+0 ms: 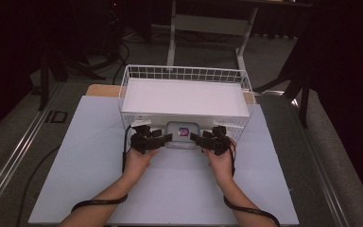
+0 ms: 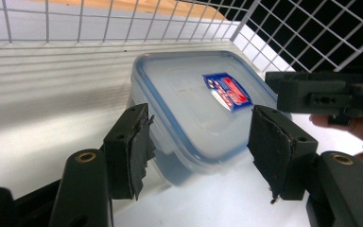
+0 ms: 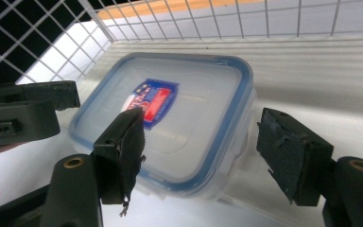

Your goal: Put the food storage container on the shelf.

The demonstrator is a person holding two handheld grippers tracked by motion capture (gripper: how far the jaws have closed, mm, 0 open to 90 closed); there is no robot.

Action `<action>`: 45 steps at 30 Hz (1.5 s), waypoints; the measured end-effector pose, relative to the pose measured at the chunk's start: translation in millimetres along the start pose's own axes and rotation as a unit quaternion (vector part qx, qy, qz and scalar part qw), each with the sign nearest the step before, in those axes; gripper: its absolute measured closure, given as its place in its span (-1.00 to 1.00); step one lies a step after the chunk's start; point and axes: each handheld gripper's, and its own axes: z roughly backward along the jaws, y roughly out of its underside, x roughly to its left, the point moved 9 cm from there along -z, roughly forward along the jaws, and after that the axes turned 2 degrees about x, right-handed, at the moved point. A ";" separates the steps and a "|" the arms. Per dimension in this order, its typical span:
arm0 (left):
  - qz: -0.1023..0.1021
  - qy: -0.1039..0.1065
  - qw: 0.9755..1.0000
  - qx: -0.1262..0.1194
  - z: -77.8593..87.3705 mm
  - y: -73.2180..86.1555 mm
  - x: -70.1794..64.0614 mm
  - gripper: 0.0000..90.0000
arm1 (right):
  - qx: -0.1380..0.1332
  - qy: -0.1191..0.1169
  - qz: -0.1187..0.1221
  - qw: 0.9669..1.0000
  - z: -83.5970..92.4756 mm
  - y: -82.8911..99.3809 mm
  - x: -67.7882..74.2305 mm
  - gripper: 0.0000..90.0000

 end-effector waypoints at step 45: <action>-0.089 0.076 0.993 0.008 57.9 65.3 -29.1 -0.99 | 0.068 -0.016 0.093 0.993 -13.0 39.5 45.4 0.98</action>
